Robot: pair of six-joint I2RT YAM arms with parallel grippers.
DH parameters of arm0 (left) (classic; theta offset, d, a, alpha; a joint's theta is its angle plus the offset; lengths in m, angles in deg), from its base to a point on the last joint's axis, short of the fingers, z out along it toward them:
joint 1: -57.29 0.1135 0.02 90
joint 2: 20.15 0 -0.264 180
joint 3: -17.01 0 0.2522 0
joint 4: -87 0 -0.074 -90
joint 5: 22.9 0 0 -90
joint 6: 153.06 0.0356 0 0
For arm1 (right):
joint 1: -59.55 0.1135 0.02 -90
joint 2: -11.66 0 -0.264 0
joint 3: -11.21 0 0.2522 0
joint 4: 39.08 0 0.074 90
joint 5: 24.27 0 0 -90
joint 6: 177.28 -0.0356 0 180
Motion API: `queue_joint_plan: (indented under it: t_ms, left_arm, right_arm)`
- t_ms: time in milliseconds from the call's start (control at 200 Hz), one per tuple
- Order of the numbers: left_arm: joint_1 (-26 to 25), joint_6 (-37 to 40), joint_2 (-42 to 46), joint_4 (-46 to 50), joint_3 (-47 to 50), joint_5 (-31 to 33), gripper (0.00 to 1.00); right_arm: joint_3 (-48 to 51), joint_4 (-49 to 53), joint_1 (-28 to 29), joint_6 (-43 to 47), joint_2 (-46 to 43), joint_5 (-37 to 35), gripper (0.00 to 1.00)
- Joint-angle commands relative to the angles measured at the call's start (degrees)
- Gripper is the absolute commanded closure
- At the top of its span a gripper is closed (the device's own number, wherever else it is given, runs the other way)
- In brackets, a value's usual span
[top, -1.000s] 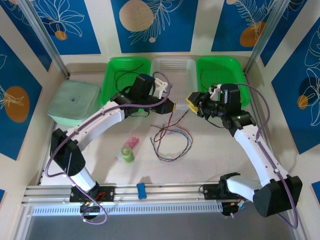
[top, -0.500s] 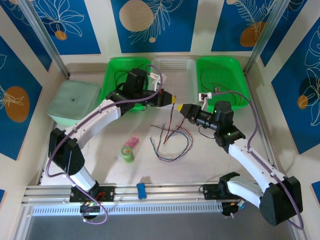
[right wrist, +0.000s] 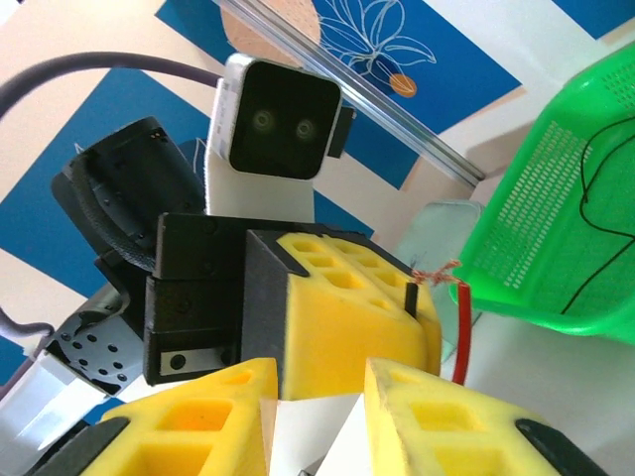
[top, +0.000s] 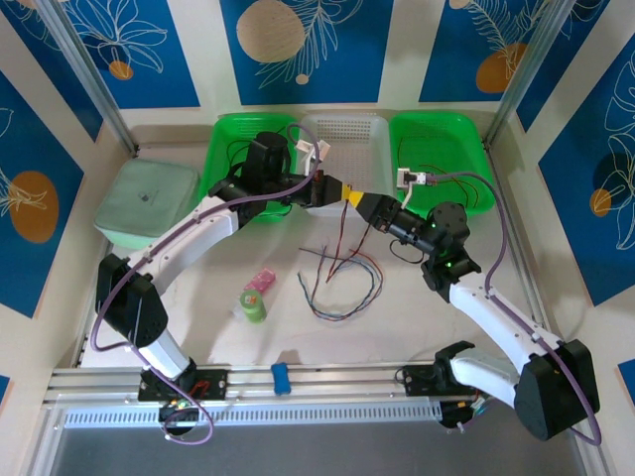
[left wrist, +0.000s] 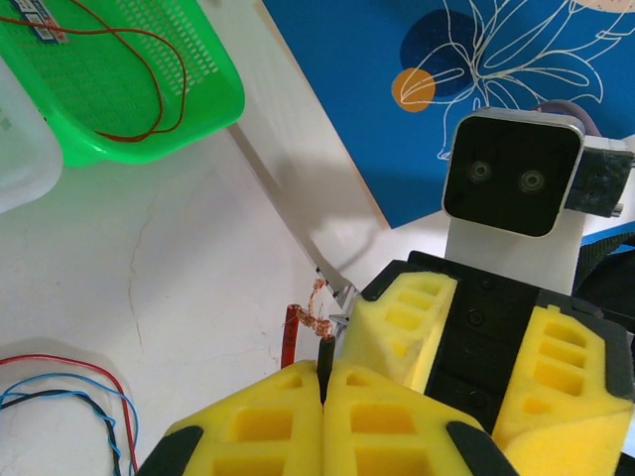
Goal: Untangle the cables
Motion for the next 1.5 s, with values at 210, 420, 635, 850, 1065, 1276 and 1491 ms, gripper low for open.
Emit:
queue_joint_plan:
  t_ms: [210,420,635,850,1065,1276,1491]
  left_arm:
    - [1.0,-1.6,2.9,-1.4,-2.9,-1.3,1.0]
    - [1.5,-4.6,3.4,-4.7,-2.2,-2.3,1.0]
    - [1.9,-7.9,3.4,-8.5,-1.3,-3.4,1.0]
    - [2.1,-8.1,3.4,-8.6,-1.4,-3.4,1.0]
    - [2.3,-8.1,3.4,-8.6,-1.3,-3.4,1.0]
    - [2.3,-8.0,3.5,-8.7,-1.1,-3.3,1.0]
    - [2.3,-8.9,3.3,-10.0,-1.1,-3.6,1.0]
  right_arm:
    - [0.8,-3.5,-1.7,-2.8,0.8,-0.5,0.7]
    - [-0.2,-7.3,-2.1,-5.6,4.2,2.4,0.71]
    - [-0.9,-11.9,-1.8,-7.8,6.7,4.3,0.73]
    - [-1.2,-13.5,-1.7,-9.2,7.5,5.3,0.74]
    - [-0.3,-15.5,-2.2,-11.7,7.4,4.6,0.74]
    - [-1.4,-17.0,-1.8,-12.6,9.1,5.9,0.75]
    - [-2.5,-19.0,-1.4,-13.8,10.7,6.6,0.77]
